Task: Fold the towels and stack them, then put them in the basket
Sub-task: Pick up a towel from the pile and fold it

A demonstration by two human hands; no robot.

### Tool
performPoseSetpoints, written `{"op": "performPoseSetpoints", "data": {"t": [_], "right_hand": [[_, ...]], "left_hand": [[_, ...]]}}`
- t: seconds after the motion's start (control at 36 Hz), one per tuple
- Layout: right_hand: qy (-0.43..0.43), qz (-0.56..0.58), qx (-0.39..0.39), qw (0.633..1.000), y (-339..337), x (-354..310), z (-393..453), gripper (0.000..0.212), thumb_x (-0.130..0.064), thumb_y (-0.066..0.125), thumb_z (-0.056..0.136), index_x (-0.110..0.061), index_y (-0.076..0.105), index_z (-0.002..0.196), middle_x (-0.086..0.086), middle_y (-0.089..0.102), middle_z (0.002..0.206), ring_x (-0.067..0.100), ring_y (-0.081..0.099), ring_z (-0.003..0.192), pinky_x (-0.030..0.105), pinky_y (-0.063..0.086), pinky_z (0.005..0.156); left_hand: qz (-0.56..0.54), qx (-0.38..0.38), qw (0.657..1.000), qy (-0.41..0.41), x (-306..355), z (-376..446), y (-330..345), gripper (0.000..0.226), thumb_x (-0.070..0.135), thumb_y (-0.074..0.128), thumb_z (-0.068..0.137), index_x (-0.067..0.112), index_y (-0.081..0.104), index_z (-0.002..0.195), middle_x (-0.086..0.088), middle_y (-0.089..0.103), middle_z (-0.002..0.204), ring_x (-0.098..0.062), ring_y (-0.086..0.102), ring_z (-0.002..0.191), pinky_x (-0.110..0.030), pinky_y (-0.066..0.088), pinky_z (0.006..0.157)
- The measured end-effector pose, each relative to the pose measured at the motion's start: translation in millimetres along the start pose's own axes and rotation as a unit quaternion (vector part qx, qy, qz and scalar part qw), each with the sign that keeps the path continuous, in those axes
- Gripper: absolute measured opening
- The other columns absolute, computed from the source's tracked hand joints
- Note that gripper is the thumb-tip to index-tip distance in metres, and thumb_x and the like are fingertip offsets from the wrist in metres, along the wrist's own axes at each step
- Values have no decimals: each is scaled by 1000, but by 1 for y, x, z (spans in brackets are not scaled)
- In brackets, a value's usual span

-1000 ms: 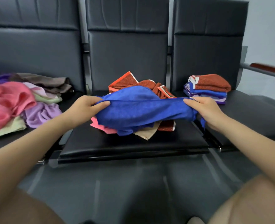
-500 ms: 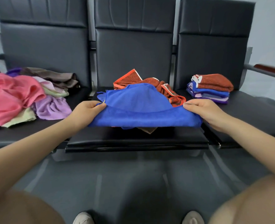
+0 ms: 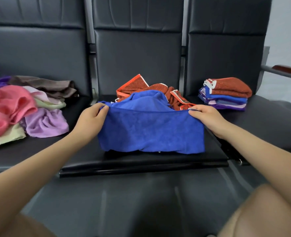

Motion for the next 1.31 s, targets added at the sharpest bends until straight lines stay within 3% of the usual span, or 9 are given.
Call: {"op": "performPoseSetpoints", "data": {"t": [0.22, 0.39, 0.53, 0.67, 0.89, 1.0, 1.08, 1.22, 1.31], "right_hand": [[10, 0, 92, 996, 13, 9, 48, 15, -14, 52, 96, -11, 67, 95, 6, 64, 89, 15, 56, 77, 27, 41, 65], [31, -23, 77, 996, 30, 30, 71, 15, -12, 56, 94, -10, 70, 90, 10, 68, 93, 17, 59, 85, 29, 44, 74], [29, -49, 37, 998, 44, 39, 84, 27, -9, 57, 93, -21, 61, 69, -6, 59, 71, 7, 52, 69, 26, 39, 64], [57, -1, -16, 998, 52, 48, 87, 20, -10, 62, 92, -23, 64, 77, -8, 63, 82, 5, 56, 78, 21, 42, 72], [64, 54, -33, 996, 45, 50, 84, 15, -8, 68, 86, -18, 63, 76, -7, 62, 75, 6, 56, 72, 21, 42, 67], [45, 69, 2, 997, 35, 46, 82, 18, -7, 71, 83, -17, 61, 73, -8, 60, 68, 0, 55, 62, 11, 42, 57], [45, 94, 12, 995, 29, 44, 79, 17, -6, 71, 84, -17, 62, 74, -4, 62, 70, 5, 57, 66, 17, 44, 62], [86, 61, -29, 994, 21, 52, 68, 12, -15, 65, 90, -15, 63, 79, -4, 62, 74, 6, 56, 67, 17, 43, 56], [107, 65, -35, 992, 16, 59, 63, 12, -15, 63, 93, -13, 65, 81, -2, 63, 77, 9, 59, 72, 18, 46, 57]], "left_hand": [[-12, 26, 999, -30, -4, 55, 20, 27, 22, 41, 101, 14, 54, 79, 6, 52, 70, -5, 45, 64, -16, 35, 59], [6, 16, 999, -51, -25, 82, 37, 28, 23, 40, 102, 8, 57, 87, -1, 56, 76, -17, 48, 75, -30, 32, 64], [18, 4, 998, -67, -43, 93, 57, 28, 22, 40, 102, 5, 62, 101, -7, 61, 95, -20, 50, 91, -27, 31, 74], [9, -41, 995, -92, -50, 95, 75, 30, 24, 39, 102, 7, 63, 110, -5, 59, 101, -21, 53, 99, -28, 34, 78], [-80, -91, 984, -131, -59, 97, 79, 31, 29, 45, 99, 4, 65, 100, -13, 64, 99, -17, 53, 86, -34, 41, 83], [-95, -110, 982, -121, -58, 94, 75, 29, 26, 50, 97, 3, 66, 94, -7, 60, 87, -15, 51, 81, -31, 39, 77], [-100, -126, 981, -110, -53, 88, 75, 27, 22, 50, 98, 1, 66, 93, -2, 60, 82, -14, 51, 79, -29, 39, 75], [-59, -165, 980, -97, -51, 81, 75, 25, 22, 53, 97, 2, 68, 98, -4, 62, 85, -15, 52, 77, -31, 40, 75], [-28, -133, 987, -89, -52, 85, 65, 24, 20, 52, 96, 3, 70, 93, -5, 62, 81, -17, 51, 75, -32, 40, 73]]}}
Point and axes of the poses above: each hand's wrist, its own z-axis towards the middle knuckle, its own y-axis out of the palm, x = y × z, the point moved 6 cm from there along z, towards the middle knuckle
